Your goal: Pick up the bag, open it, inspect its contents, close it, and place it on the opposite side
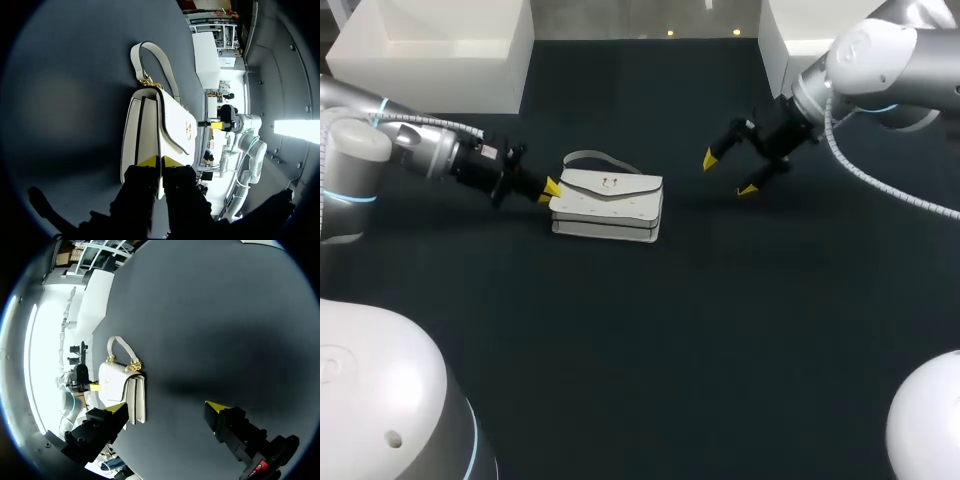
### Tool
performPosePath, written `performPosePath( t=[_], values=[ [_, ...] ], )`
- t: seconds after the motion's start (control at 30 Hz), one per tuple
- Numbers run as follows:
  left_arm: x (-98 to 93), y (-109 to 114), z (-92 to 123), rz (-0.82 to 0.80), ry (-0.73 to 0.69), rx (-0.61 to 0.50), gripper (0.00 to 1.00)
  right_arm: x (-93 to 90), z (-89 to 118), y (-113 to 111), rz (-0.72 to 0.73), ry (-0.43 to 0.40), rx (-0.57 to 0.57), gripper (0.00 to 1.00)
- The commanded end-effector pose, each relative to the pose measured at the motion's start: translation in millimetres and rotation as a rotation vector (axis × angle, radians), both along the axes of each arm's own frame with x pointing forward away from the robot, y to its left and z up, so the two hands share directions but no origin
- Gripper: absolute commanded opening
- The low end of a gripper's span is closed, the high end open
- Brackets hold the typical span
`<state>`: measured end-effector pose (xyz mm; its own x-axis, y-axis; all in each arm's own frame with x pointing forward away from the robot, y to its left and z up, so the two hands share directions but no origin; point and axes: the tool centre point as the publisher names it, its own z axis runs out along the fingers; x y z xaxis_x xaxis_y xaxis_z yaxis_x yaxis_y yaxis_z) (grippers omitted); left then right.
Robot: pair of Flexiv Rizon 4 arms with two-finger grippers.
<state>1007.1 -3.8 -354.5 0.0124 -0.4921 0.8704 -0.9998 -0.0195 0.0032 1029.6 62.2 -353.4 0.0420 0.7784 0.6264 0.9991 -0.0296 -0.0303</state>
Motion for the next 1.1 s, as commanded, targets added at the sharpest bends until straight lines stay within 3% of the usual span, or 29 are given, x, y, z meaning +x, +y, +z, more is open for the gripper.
performPosePath(
  t=[0.03,0.3,0.5,0.8,1.1],
  values=[
    [6.1,19,8,0.001,-0.041,0.025,0.00,-7.2,19,-11,-0.040,-0.054,-0.160,1.00],
    [25.8,65,9,0.009,-0.111,0.085,0.00,-1.4,16,-50,-0.068,-0.084,-0.254,1.00],
    [40.3,94,8,-0.006,-0.111,0.145,0.00,3.2,21,-67,-0.074,-0.108,-0.363,1.00],
    [56.6,125,7,0.002,-0.128,0.222,0.00,4.7,32,-75,-0.073,-0.129,-0.516,1.00],
    [70.6,158,8,0.024,-0.126,0.285,0.00,4.7,38,-73,-0.054,-0.147,-0.578,1.00]
  ],
)
